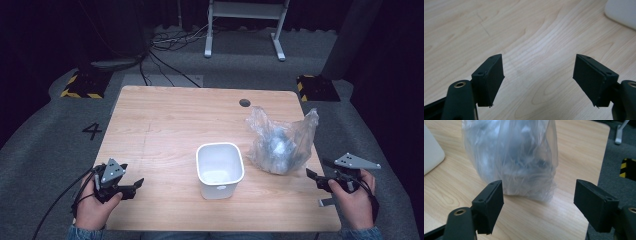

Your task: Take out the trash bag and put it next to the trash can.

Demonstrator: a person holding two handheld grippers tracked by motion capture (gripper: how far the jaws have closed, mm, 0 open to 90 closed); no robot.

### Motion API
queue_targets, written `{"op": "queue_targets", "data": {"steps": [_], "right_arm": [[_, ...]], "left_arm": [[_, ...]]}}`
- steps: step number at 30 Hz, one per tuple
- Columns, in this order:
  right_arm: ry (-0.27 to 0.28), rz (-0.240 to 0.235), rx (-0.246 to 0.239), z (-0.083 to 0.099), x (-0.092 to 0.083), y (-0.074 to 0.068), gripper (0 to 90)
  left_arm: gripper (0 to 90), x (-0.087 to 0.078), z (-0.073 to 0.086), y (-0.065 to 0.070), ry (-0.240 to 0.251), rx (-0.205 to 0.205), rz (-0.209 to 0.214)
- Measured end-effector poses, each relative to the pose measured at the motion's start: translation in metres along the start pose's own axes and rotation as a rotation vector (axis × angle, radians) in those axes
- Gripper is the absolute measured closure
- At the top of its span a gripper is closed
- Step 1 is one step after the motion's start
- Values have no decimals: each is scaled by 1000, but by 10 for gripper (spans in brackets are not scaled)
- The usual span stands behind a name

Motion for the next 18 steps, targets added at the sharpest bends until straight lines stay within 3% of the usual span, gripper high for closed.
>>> {"op": "queue_targets", "data": {"steps": [4,18], "right_arm": [[-29,-11,13,12,6,1,245],[-108,-20,40,43,27,5,219]], "left_arm": [[216,5,11,1,-38,-2,17],[201,19,42,-4,-123,-52,19]]}}
Point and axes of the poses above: each handheld gripper's, and its own axes: x roughly forward along the jaws, z roughly out of its underside, y roughly to its right, the point moved 6 cm from there along x, roughly forward along the jaws, and after that the axes turned 13 degrees about -z, right-handed, at the moved point
